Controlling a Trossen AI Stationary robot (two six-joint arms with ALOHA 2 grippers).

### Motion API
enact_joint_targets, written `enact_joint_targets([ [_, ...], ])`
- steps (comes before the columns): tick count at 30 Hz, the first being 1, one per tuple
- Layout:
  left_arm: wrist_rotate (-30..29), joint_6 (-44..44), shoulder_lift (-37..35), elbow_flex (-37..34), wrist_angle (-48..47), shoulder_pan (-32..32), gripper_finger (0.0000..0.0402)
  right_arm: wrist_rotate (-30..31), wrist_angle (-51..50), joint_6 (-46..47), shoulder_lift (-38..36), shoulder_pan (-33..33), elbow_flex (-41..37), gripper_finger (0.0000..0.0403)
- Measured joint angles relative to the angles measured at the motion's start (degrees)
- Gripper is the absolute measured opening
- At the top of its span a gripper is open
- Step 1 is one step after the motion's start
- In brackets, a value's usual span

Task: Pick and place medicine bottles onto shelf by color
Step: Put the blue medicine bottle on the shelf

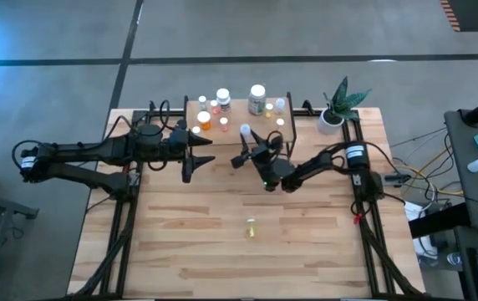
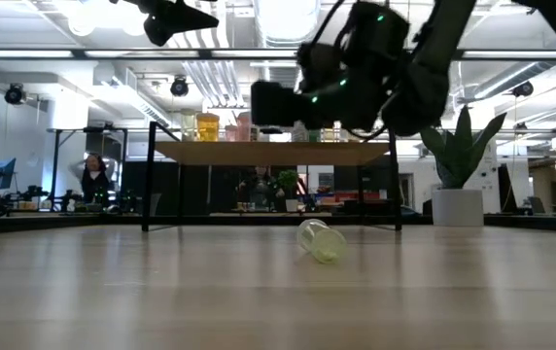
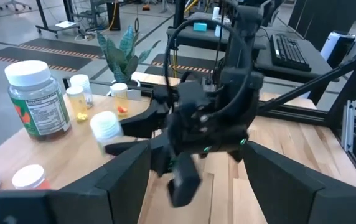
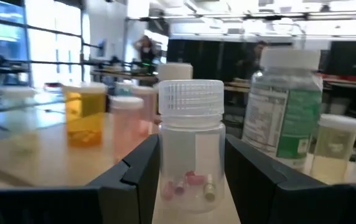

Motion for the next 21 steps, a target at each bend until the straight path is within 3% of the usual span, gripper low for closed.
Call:
enact_joint_targets([
  [6,0.38,-0.04,0.00,0.00,-0.17,0.00,0.0240,2.04,0.02,0.26,2.98,-1.57,3.28,0.0148],
  [21,0.91,0.00,0.04,0.00,-0.17,-0.02,0.0240,1.52,-2.06,7.48,2.72,-4.76,2.23,0.0161],
])
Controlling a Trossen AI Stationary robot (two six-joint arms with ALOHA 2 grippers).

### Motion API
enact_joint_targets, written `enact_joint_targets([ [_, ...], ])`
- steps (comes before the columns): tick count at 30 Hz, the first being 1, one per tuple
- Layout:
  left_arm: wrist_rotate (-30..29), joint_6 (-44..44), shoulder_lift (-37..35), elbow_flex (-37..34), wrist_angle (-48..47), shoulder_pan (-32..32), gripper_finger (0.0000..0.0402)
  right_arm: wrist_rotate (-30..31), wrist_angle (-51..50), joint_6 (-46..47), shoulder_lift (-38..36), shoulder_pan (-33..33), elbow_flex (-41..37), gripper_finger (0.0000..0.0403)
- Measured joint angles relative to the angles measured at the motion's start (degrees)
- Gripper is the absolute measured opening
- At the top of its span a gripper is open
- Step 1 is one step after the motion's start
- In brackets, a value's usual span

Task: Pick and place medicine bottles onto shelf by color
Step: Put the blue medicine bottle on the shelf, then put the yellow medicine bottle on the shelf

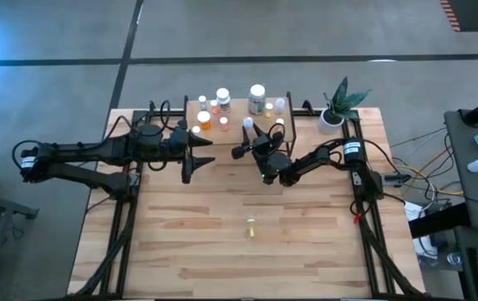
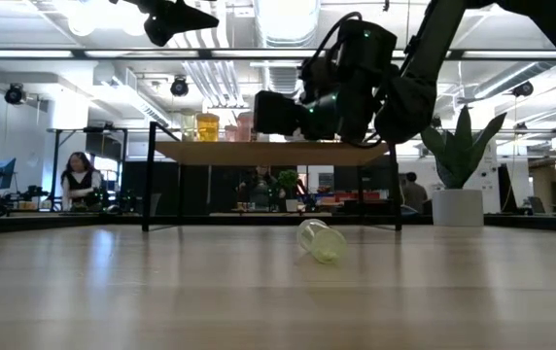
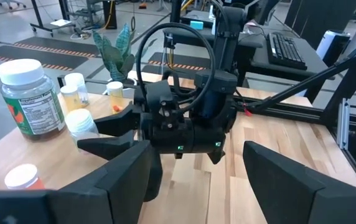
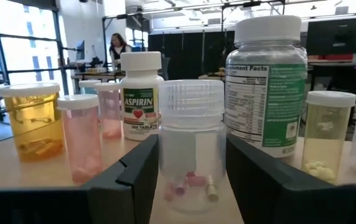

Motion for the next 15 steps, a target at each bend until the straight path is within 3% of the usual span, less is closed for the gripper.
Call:
enact_joint_targets([
  [15,0.25,-0.02,0.02,-0.07,0.00,0.00,0.0240,-1.08,0.14,-2.87,-1.61,0.82,0.11,0.0271],
])
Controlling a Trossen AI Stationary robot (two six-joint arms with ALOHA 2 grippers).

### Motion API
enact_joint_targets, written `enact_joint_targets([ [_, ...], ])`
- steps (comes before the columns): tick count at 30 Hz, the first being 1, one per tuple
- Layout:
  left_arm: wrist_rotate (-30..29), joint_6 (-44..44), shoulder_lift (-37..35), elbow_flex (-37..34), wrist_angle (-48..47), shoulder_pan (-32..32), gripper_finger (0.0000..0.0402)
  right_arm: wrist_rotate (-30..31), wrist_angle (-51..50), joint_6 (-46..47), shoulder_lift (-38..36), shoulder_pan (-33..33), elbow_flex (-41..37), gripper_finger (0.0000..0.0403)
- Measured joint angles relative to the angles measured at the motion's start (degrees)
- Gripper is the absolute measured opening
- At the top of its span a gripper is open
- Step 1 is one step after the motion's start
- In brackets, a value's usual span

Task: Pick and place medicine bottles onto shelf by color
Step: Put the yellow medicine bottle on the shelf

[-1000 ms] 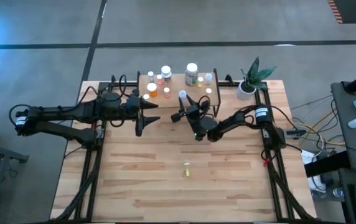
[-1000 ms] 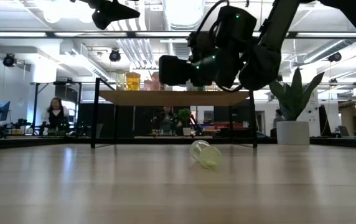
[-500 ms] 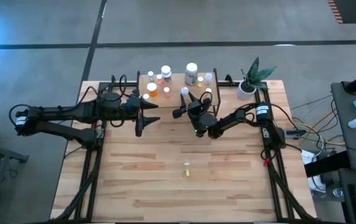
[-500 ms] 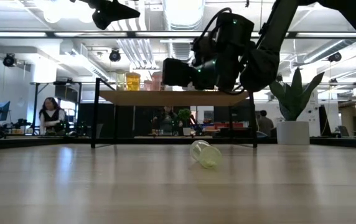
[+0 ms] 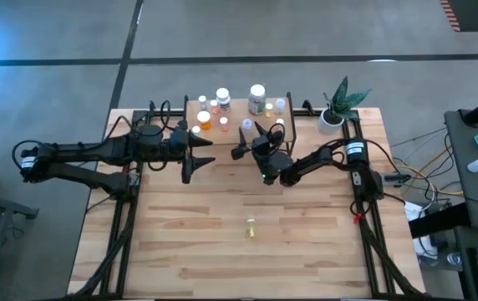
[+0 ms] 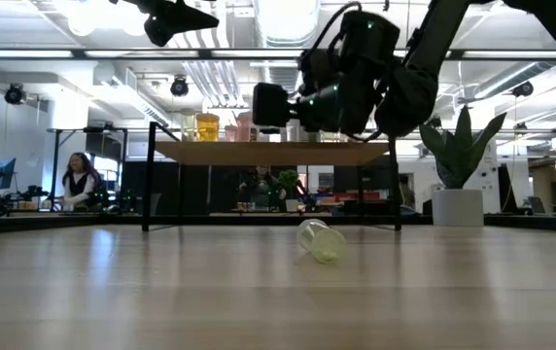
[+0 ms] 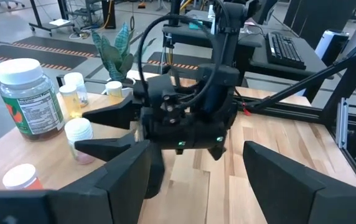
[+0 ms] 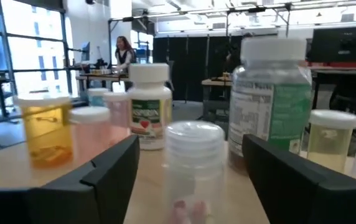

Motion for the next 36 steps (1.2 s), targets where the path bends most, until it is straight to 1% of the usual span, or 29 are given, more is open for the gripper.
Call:
enact_joint_targets([
  [7,0.00,0.00,0.00,-0.06,-0.04,0.00,0.0240,0.13,-0.24,-4.71,-4.23,3.57,-0.22,0.0298],
  [13,0.09,-1.36,-0.07,-0.50,-0.06,0.00,0.0240,-0.05,-0.10,-11.50,-10.79,10.42,-0.44,0.0302],
  [16,1.48,-1.46,-0.07,-1.03,-0.31,0.02,0.0240,-0.22,-0.30,-15.27,-13.71,13.49,-0.81,0.0302],
  [18,2.09,-1.51,-0.07,-1.05,-0.14,-0.10,0.0240,-0.36,-1.52,-17.97,-15.51,15.51,-1.14,0.0302],
  [21,2.49,-1.50,-0.09,-1.06,-0.13,-0.83,0.0240,-0.39,-6.00,-18.92,-18.28,18.44,-2.20,0.0302],
  [24,2.55,-1.49,-0.09,-1.19,0.16,-1.91,0.0240,0.53,-12.04,-17.35,-21.43,20.90,-3.33,0.0302],
  [27,1.91,-1.51,-0.41,-2.09,0.50,-3.57,0.0240,1.42,-18.72,-13.78,-24.72,23.12,-4.31,0.0302],
  [29,0.95,-2.32,-0.96,-3.36,1.60,-4.74,0.0240,1.35,-25.58,-12.17,-26.85,24.73,-4.49,0.0302],
  [31,0.22,-3.24,-1.72,-5.67,5.10,-6.00,0.0240,-0.07,-34.86,-8.83,-29.42,26.54,-4.50,0.0302],
  [32,0.20,-3.56,-2.13,-7.12,6.57,-6.56,0.0240,-1.30,-41.08,-5.51,-31.03,27.58,-4.21,0.0302],
  [36,0.20,-5.50,-2.92,-12.95,15.62,-8.16,0.0240,-8.34,-65.81,12.61,-37.15,31.31,-1.13,0.0302],
])
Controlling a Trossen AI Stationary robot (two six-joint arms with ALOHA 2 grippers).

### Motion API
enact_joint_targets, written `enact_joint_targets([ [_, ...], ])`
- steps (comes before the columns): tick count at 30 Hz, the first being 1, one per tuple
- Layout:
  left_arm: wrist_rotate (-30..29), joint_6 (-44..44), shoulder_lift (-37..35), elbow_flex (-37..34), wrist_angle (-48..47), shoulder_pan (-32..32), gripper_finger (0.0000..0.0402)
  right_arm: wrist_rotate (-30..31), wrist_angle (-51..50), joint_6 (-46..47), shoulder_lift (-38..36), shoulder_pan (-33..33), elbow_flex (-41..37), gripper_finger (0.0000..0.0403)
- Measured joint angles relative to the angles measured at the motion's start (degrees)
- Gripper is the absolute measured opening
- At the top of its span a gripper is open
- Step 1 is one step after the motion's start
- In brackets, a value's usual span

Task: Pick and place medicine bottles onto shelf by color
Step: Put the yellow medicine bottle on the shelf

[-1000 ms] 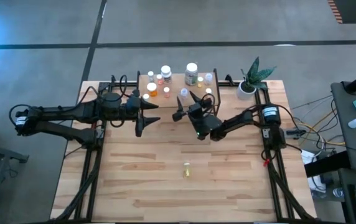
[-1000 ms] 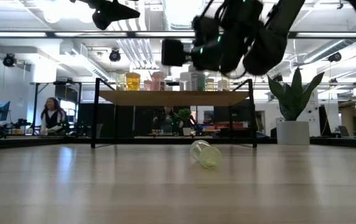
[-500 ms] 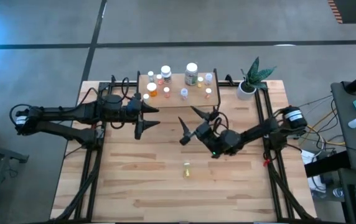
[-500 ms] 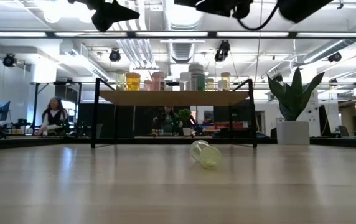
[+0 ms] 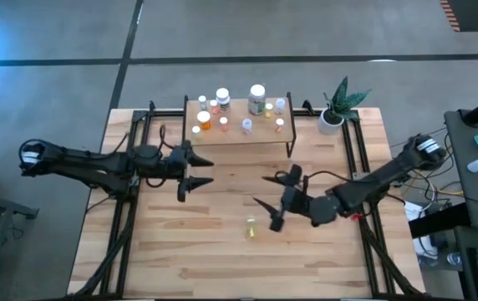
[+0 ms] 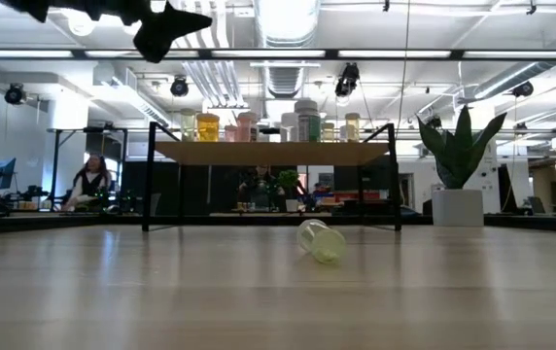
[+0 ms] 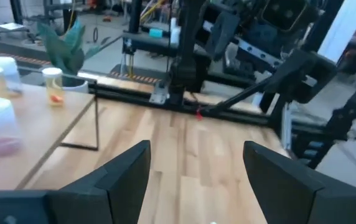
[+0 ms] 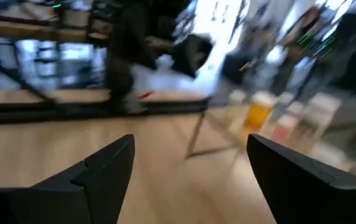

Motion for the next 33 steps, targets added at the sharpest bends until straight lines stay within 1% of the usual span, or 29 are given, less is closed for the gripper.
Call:
enact_joint_targets([
  [2,-0.02,-0.77,-0.18,-2.54,4.44,-0.54,0.0240,-2.02,-10.48,8.12,-2.54,1.68,1.59,0.0302],
  [3,-0.02,-0.96,-0.26,-3.91,6.21,-0.81,0.0240,-2.12,-15.02,11.41,-3.46,2.59,2.09,0.0302],
  [5,0.05,-1.63,-0.16,-6.44,9.84,-1.23,0.0240,-2.36,-21.76,17.40,-4.89,4.37,3.14,0.0302],
  [7,0.15,-2.26,0.04,-8.66,13.67,-1.57,0.0240,-3.85,-27.87,23.86,-5.86,5.92,3.63,0.0302],
  [10,0.29,-3.49,0.10,-11.83,18.46,-2.25,0.0240,-10.64,-32.07,32.70,-6.05,6.21,3.49,0.0302],
  [12,0.36,-3.51,0.43,-13.75,22.64,-2.61,0.0240,-14.15,-32.92,37.08,-4.96,5.74,2.78,0.0302],
  [14,0.85,-3.53,0.47,-15.15,24.96,-2.76,0.0240,-16.32,-33.62,39.69,-3.46,5.13,2.27,0.0302],
  [19,1.15,-3.65,1.03,-18.19,28.49,-3.25,0.0240,-21.14,-34.38,41.73,0.99,2.47,1.93,0.0302],
  [27,1.22,-5.04,3.59,-19.77,29.37,-3.27,0.0240,-29.51,-33.03,46.61,10.91,-2.51,1.61,0.0302],
  [30,1.22,-5.02,3.69,-19.74,30.17,-3.29,0.0240,-31.14,-33.04,46.42,13.60,-3.27,1.59,0.0302],
  [33,2.32,-4.93,2.01,-19.76,29.81,-3.29,0.0240,-31.95,-32.75,46.16,14.37,-3.69,1.59,0.0302],
])
